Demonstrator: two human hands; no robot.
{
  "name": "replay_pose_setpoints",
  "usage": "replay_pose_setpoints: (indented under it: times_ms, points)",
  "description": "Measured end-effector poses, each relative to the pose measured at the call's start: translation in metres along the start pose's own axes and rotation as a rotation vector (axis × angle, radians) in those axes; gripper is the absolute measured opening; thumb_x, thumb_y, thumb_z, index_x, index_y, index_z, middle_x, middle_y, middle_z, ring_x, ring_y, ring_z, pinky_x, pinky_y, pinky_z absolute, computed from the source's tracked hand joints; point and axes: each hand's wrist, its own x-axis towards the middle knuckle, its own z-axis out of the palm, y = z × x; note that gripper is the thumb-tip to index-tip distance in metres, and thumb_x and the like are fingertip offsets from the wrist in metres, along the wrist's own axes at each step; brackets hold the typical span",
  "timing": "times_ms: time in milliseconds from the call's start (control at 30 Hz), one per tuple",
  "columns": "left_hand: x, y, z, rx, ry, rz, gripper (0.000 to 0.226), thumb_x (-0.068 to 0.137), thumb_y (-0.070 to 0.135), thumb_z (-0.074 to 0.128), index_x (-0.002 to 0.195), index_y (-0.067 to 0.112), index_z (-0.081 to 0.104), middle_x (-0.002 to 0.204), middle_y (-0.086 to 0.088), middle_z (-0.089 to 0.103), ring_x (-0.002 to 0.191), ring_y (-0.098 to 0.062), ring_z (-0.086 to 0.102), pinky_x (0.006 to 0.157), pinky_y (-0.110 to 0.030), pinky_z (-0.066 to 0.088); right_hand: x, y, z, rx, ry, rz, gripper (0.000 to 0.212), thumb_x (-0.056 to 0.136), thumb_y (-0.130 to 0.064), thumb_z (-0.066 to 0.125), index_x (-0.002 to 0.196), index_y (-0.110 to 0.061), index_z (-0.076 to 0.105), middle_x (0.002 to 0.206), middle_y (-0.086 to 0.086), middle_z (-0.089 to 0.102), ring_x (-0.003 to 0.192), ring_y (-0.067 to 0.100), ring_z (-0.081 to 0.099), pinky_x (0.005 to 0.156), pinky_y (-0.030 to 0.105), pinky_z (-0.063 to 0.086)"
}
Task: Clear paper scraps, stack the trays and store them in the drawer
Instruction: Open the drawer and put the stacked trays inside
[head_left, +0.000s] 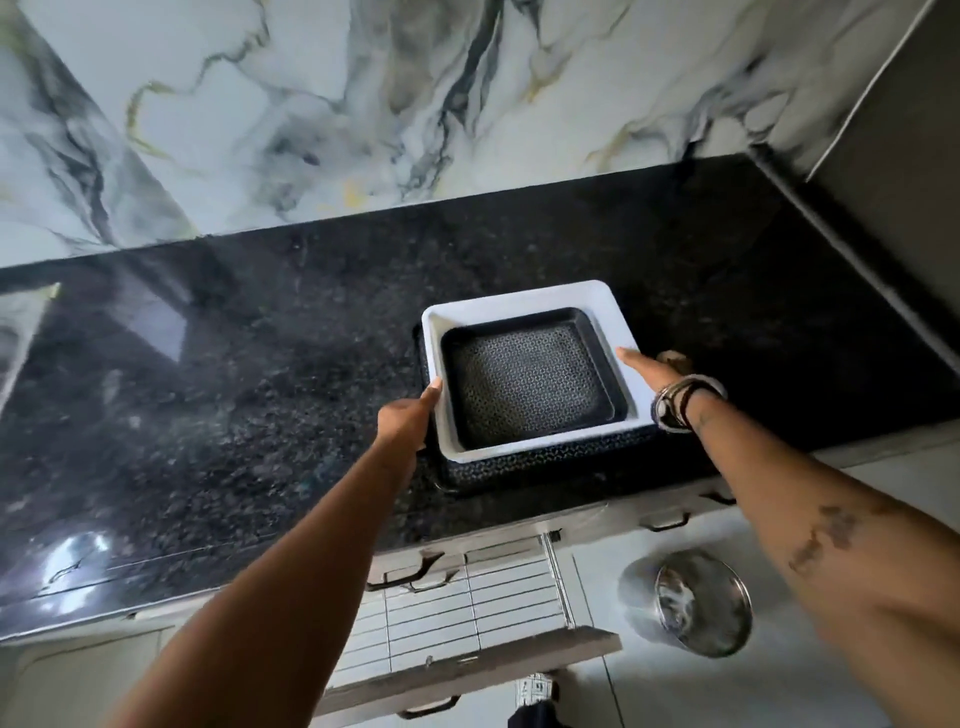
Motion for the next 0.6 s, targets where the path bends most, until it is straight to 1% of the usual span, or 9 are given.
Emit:
replay_pose_setpoints:
  times_ms: [33,100,200,267,367,400,500,533,600]
  points:
    - [-0.003,0.003,-0.003,-0.024,0.001,-0.004,0.047,0.072,0.057,0.074,0.063,0.012,0.063,0.069,-0.006,0.066,0.067,-0.024,0.063,0.068,-0.038,0.058,-0.003,0.001,0.0,-0.026,0.011,-0.018,0.049,0.071,-0.059,0.069,0.061,-0.025,0.036,0.093,0.001,0.042,0.093,0.014,0.04,0.077,0.024,0.033]
    - [-0.012,0.011,-0.016,-0.061,-0.01,0.018,0.05,0.069,0.058,0.075,0.06,0.012,0.06,0.059,-0.002,0.062,0.051,-0.019,0.056,0.048,-0.027,0.049,-0.019,0.0,-0.007,-0.081,0.041,-0.046,0.048,0.07,-0.059,0.068,0.073,-0.014,0.054,0.1,0.004,0.05,0.101,0.021,0.051,0.087,0.032,0.036]
    - [-0.04,0.019,-0.048,-0.093,-0.037,0.05,0.049,0.066,0.057,0.077,0.069,0.011,0.062,0.057,-0.005,0.051,0.039,-0.015,0.043,0.041,-0.02,0.034,-0.058,-0.002,-0.016,-0.078,0.054,-0.073,0.068,0.069,-0.061,0.067,0.102,-0.002,0.064,0.116,0.012,0.06,0.111,0.029,0.056,0.094,0.036,0.042]
    - [-0.071,0.014,-0.079,-0.122,-0.057,0.065,0.05,0.065,0.053,0.08,0.075,0.006,0.066,0.064,-0.01,0.055,0.046,-0.015,0.051,0.047,-0.02,0.04,-0.105,-0.002,-0.018,-0.079,0.037,-0.121,0.061,0.071,-0.059,0.067,0.091,-0.002,0.066,0.104,0.011,0.061,0.099,0.027,0.058,0.089,0.037,0.044]
    - [-0.126,-0.011,-0.136,-0.076,-0.066,0.062,0.059,0.062,0.049,0.082,0.088,-0.003,0.071,0.08,-0.019,0.066,0.068,-0.027,0.062,0.061,-0.035,0.053,-0.185,0.006,-0.021,-0.121,-0.018,-0.168,0.05,0.072,-0.053,0.07,0.065,-0.005,0.058,0.07,0.01,0.053,0.068,0.023,0.051,0.065,0.035,0.037]
    - [-0.146,-0.022,-0.157,-0.031,-0.066,0.041,0.055,0.061,0.048,0.083,0.084,-0.001,0.072,0.077,-0.018,0.067,0.065,-0.027,0.062,0.062,-0.036,0.054,-0.212,0.012,-0.024,-0.143,-0.056,-0.158,0.05,0.072,-0.054,0.07,0.063,-0.006,0.058,0.066,0.01,0.052,0.064,0.022,0.05,0.062,0.035,0.036]
    - [-0.202,-0.06,-0.214,0.088,-0.161,-0.106,0.049,0.048,0.054,0.085,0.065,0.011,0.072,0.057,-0.007,0.06,0.043,-0.018,0.052,0.046,-0.022,0.046,-0.283,0.044,-0.032,-0.247,-0.184,-0.088,0.053,0.064,-0.066,0.068,0.06,-0.014,0.061,0.06,0.002,0.061,0.053,0.018,0.056,0.055,0.032,0.038]
    - [-0.217,-0.075,-0.227,0.122,-0.199,-0.164,0.054,0.041,0.058,0.085,0.062,0.009,0.073,0.055,-0.007,0.063,0.041,-0.017,0.053,0.043,-0.02,0.046,-0.302,0.058,-0.034,-0.246,-0.236,-0.032,0.058,0.058,-0.071,0.069,0.063,-0.013,0.065,0.062,-0.002,0.068,0.055,0.016,0.062,0.059,0.032,0.045]
    - [-0.235,-0.112,-0.25,0.189,-0.251,-0.291,0.071,0.037,0.063,0.085,0.071,0.001,0.078,0.064,-0.016,0.072,0.049,-0.021,0.06,0.046,-0.022,0.052,-0.329,0.09,-0.029,-0.234,-0.32,0.078,0.073,0.047,-0.076,0.073,0.088,-0.016,0.074,0.081,0.002,0.078,0.077,0.021,0.073,0.084,0.041,0.056]
